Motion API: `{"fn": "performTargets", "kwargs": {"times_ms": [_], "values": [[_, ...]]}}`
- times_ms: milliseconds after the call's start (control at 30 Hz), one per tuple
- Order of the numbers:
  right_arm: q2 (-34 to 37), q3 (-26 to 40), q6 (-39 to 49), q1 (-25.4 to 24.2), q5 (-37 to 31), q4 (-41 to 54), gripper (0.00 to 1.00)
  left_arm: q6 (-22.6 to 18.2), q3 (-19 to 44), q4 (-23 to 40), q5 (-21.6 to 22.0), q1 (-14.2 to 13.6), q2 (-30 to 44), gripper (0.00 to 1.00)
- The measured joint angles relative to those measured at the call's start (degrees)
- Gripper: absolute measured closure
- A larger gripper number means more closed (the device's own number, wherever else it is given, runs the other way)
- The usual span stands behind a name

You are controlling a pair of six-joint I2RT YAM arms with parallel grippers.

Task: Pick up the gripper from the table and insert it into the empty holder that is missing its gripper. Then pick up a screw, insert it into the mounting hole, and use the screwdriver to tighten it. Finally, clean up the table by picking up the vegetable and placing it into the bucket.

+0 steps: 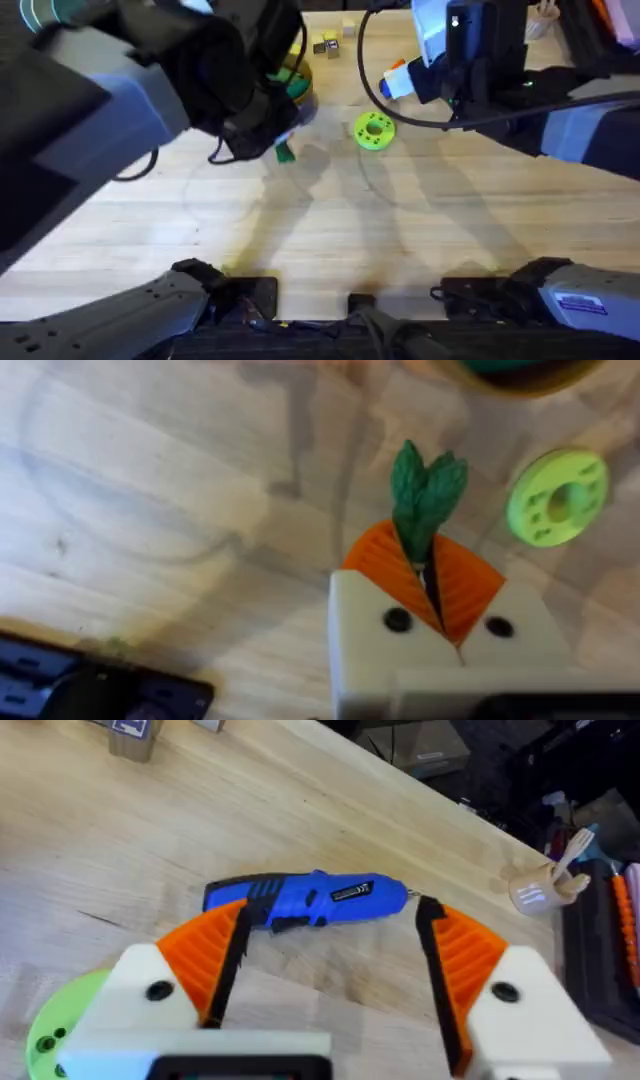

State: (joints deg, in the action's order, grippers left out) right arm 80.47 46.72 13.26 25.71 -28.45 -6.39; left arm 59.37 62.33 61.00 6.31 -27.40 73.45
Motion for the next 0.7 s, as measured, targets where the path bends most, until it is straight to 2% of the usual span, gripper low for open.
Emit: {"fn": "performTargets", "kwargs": {"times_ms": [100,367,533,700], "values": [[0.02,0.00,-0.06,0.00,0.00,-0.02,0.010,-0.02,2.93,-4.94,4.35,0.00,-0.02,0.982],[0.00,0.00,-0.64,0.00,0.00,0.00,0.010,0.00,3.36,-18.95,19.75,0.75,2.89,0.982],[0.01,0.00,-0.85,0.00,0.00,-0.01,0.010,0.00,3.36,-24.33,23.25,3.40,9.64,0.982],[0.00,0.00,-0.87,0.00,0.00,0.00,0.010,0.00,3.36,-28.23,23.52,6.63,14.57,0.983]]}}
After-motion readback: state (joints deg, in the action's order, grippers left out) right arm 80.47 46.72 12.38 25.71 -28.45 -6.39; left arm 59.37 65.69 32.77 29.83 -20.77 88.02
